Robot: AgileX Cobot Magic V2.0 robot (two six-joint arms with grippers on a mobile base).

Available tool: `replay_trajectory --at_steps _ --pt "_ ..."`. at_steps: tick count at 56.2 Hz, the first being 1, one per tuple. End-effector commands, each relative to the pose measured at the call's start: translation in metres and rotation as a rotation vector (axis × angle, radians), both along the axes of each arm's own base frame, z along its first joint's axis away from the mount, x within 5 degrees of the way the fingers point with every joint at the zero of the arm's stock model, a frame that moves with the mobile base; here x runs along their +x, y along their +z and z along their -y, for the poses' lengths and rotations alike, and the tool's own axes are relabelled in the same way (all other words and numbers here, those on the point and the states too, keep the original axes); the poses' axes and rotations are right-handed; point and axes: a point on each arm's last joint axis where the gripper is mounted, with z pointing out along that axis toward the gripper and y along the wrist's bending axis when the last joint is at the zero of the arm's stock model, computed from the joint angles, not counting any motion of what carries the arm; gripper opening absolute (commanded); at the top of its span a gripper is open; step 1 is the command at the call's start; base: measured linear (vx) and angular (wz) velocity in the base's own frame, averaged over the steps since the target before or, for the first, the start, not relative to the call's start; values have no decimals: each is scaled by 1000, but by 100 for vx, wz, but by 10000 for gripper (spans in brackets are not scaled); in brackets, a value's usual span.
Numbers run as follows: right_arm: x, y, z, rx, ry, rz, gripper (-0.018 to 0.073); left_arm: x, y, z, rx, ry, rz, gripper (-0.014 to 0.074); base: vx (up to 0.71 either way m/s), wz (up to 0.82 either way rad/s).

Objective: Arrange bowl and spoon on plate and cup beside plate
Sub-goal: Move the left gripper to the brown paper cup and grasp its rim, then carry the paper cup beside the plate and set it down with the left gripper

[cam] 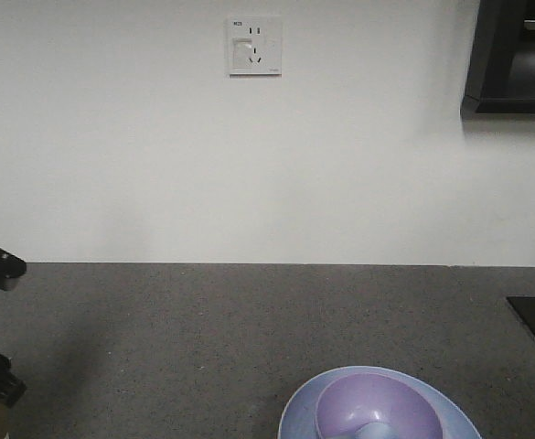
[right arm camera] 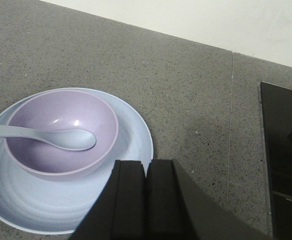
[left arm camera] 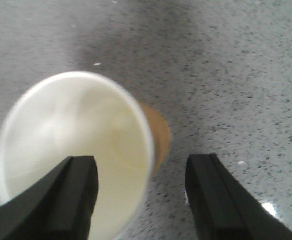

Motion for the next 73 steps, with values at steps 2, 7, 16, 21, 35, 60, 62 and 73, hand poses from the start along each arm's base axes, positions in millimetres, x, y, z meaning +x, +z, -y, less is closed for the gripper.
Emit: replay_trajectory --at_steps 2,7,16,21,35,60,62,73 --pt "2 16 1 5 -5 104 -8 10 1 3 -21 -17 37 477 0 0" --pt "2 15 1 5 -5 101 -8 14 -6 4 -25 -16 18 382 0 0" --pt "2 15 1 5 -5 102 -8 15 1 5 -29 -33 57 -13 0 0" --pt "2 15 1 5 -5 102 -8 15 9 7 -37 -44 74 -9 0 0" --pt "2 15 1 5 -5 101 -8 7 65 37 -130 -183 167 -8 0 0" --pt "2 15 1 5 -5 101 -8 -2 85 158 -200 -522 167 -6 0 0" --pt "2 15 1 5 -5 101 -8 -2 81 166 -201 -533 153 -6 0 0" --pt "2 15 1 4 -5 98 -8 -1 59 196 -184 -591 92 -6 0 0"
